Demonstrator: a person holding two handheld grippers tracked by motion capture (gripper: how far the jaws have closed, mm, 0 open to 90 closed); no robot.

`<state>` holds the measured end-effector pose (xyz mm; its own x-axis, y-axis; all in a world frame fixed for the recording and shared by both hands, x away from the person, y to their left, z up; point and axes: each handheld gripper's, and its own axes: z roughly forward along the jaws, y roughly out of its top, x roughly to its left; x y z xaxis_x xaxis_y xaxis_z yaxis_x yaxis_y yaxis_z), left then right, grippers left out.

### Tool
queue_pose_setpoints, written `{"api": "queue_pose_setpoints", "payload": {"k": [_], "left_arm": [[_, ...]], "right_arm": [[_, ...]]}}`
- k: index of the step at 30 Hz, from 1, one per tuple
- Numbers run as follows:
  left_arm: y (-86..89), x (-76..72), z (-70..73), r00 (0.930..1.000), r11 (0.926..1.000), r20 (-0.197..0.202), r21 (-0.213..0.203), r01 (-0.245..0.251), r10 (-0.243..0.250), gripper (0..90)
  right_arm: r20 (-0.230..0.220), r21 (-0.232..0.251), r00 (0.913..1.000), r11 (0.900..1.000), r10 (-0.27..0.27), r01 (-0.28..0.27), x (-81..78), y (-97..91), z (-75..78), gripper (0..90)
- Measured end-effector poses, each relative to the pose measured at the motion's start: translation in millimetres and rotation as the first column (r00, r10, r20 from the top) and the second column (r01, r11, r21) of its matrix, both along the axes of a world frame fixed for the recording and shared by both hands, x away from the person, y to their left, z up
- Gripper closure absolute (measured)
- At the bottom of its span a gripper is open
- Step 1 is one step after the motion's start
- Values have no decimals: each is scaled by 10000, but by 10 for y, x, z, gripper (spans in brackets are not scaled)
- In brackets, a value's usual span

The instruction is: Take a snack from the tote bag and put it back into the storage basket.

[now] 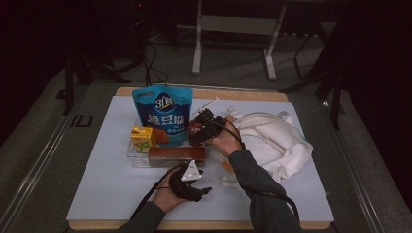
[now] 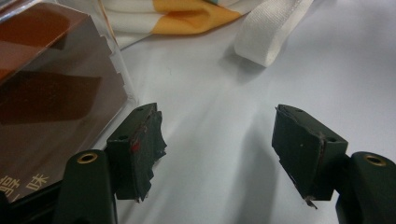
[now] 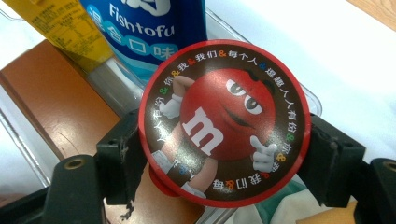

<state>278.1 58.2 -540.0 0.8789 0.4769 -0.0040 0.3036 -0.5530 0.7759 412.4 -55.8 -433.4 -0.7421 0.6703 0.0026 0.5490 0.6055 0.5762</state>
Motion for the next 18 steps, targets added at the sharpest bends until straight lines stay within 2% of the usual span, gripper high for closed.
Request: {"api": "queue_pose_setpoints", "payload": {"k": [3,12,18], "left_arm": [[1,0,0,10000,10000,12,20,11,-11,325],[0,0,0,10000,10000,18,26,12,-12,324],[0,1,0,10000,10000,16,28,13,-13,324]], "right_arm": [[-110,-123,9999,9999,-26,24,-7,22,-36,252],[-2,-628,9999,9980,-103,103,-25,74,-123,251],[8,-658,9999,9977,-170,170,-31,91,-142,250]]}}
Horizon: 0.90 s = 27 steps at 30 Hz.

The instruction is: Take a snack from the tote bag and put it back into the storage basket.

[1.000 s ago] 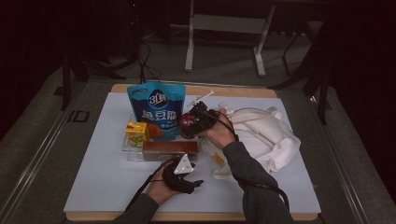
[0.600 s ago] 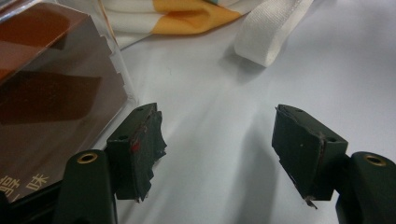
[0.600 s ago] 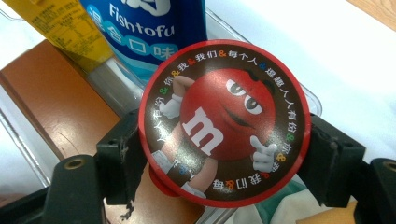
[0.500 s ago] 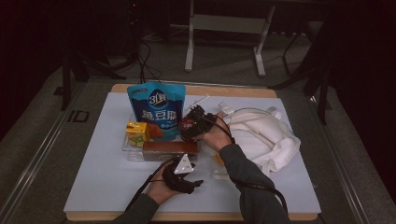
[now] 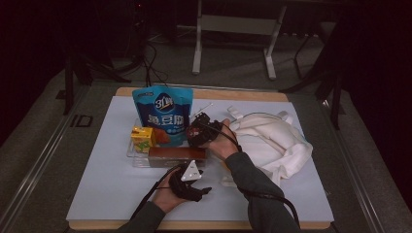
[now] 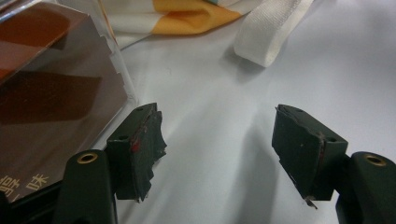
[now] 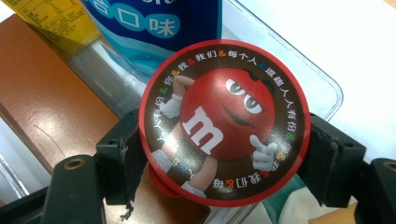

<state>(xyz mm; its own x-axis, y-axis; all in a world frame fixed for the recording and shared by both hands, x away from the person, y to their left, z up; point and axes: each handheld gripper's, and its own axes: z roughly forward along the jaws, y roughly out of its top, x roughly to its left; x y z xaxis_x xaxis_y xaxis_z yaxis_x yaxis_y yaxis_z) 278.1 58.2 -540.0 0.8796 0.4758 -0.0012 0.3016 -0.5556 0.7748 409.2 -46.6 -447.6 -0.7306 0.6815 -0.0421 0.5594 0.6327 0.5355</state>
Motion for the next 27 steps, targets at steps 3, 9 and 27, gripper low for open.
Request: {"api": "queue_pose_setpoints", "payload": {"k": [3,9,27], "left_arm": [[-1,-1,0,10000,10000,16,9,6,-6,324],[-1,-1,0,10000,10000,17,12,5,-5,325],[-4,-4,0,10000,10000,35,28,9,-9,325]], "right_arm": [[-7,17,10000,10000,-29,29,-4,12,-14,250],[-37,85,9999,9999,-116,116,-13,22,-28,249],[25,359,9998,9992,-195,194,-12,-43,80,205]]}}
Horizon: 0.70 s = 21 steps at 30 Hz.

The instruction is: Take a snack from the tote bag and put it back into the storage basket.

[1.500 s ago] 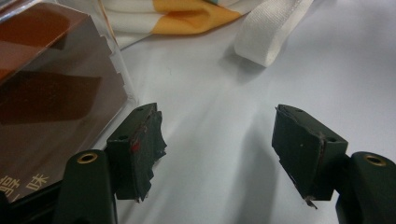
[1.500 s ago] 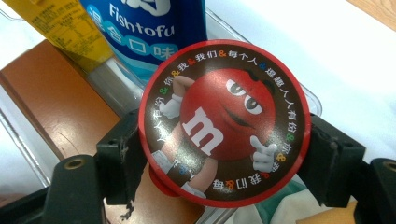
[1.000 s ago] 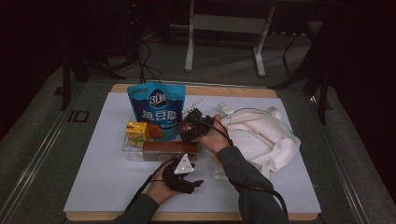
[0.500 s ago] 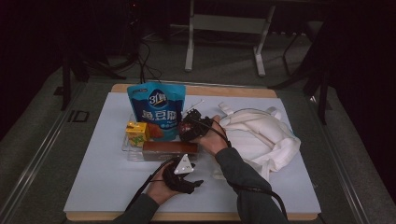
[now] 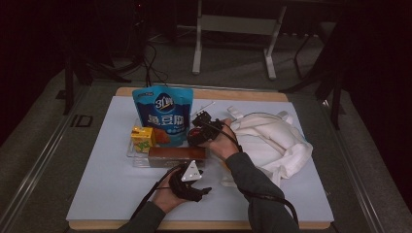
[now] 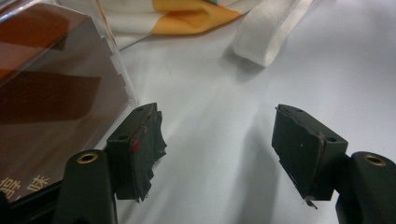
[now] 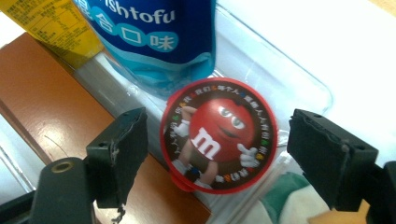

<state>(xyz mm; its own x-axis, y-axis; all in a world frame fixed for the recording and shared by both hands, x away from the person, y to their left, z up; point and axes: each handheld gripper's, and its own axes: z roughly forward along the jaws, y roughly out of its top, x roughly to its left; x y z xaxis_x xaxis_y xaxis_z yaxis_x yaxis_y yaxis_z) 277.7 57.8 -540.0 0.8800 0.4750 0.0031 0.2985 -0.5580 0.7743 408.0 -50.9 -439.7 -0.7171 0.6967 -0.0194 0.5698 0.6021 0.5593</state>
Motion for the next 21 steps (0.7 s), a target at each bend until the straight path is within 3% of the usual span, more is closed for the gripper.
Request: {"api": "queue_pose_setpoints", "payload": {"k": [13,21], "left_arm": [[-3,0,-1,10000,10000,-6,-1,-34,34,324],[-3,0,-1,10000,10000,-22,10,-49,49,325]], "right_arm": [[381,-228,9981,9986,489,-480,-49,-184,92,249],[370,-309,9974,9977,622,-611,-79,-257,139,273]]}}
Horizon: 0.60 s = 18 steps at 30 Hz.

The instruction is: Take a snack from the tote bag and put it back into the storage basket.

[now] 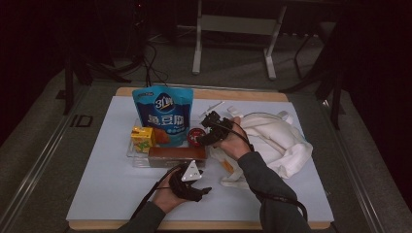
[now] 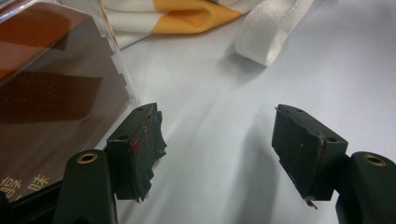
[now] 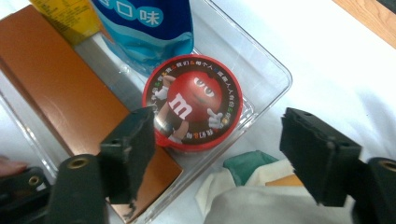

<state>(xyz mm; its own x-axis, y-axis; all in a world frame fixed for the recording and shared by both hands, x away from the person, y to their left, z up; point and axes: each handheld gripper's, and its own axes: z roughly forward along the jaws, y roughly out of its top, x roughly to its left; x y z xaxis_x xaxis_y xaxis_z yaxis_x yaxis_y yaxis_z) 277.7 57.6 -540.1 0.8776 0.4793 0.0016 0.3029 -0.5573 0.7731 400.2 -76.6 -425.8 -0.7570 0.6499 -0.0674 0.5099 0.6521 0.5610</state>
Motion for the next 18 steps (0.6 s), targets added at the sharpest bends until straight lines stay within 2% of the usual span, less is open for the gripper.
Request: {"api": "queue_pose_setpoints", "payload": {"k": [7,18], "left_arm": [[-1,-1,-1,10000,10000,13,5,1,-1,325],[0,0,-1,10000,10000,20,31,29,-29,325]], "right_arm": [[60,-223,9994,9992,330,-329,-69,-65,29,328],[127,-306,9990,9987,421,-417,-114,-175,41,355]]}}
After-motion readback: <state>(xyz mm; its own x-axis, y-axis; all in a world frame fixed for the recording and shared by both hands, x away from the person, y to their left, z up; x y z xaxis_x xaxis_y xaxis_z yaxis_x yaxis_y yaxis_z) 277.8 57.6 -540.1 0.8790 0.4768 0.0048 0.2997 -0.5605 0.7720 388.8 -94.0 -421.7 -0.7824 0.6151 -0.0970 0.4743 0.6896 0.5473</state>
